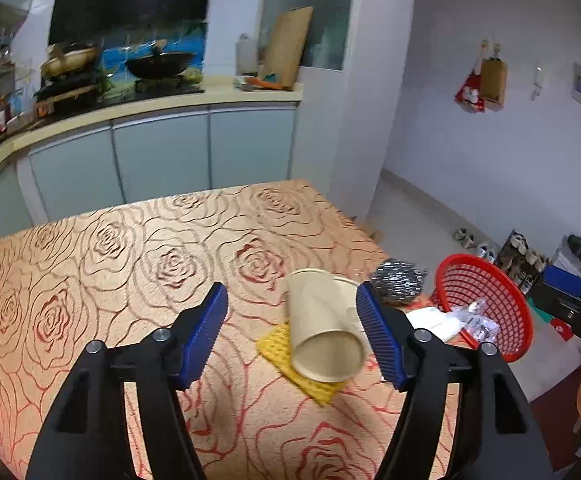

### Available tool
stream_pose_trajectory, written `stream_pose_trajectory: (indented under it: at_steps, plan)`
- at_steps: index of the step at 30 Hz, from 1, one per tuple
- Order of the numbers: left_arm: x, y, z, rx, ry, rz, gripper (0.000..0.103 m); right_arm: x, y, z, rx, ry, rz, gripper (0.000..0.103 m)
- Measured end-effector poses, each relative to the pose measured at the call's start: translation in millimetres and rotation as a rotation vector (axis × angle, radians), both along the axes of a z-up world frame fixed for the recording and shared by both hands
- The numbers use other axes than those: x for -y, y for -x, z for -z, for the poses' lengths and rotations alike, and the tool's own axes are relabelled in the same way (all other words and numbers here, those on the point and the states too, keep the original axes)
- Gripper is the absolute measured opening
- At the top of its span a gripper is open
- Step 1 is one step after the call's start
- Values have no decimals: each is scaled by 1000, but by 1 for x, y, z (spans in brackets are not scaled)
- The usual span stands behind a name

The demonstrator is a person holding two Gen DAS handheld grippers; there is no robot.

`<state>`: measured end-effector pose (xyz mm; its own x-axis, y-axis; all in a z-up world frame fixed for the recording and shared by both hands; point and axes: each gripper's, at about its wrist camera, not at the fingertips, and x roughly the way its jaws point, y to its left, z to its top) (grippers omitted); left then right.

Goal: Collect trash

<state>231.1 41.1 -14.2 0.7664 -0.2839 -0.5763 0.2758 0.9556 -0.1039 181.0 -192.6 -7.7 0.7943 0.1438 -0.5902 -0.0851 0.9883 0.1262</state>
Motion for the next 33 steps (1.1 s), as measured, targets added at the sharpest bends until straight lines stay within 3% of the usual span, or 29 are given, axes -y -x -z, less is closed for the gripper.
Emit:
stream_pose_trajectory:
  at_steps: [2, 9, 22, 33]
  plan:
    - [10, 0, 2, 5, -25, 24, 77, 2, 1, 0, 0, 0, 3, 80]
    - [43, -9, 25, -31, -112, 104, 78, 6, 2, 0, -3, -2, 14, 80]
    - [47, -27, 48, -88, -143, 107, 78, 16, -3, 6, -17, -14, 41, 80]
    - [45, -27, 52, -91, -143, 114, 48, 16, -4, 10, -28, -20, 42, 80]
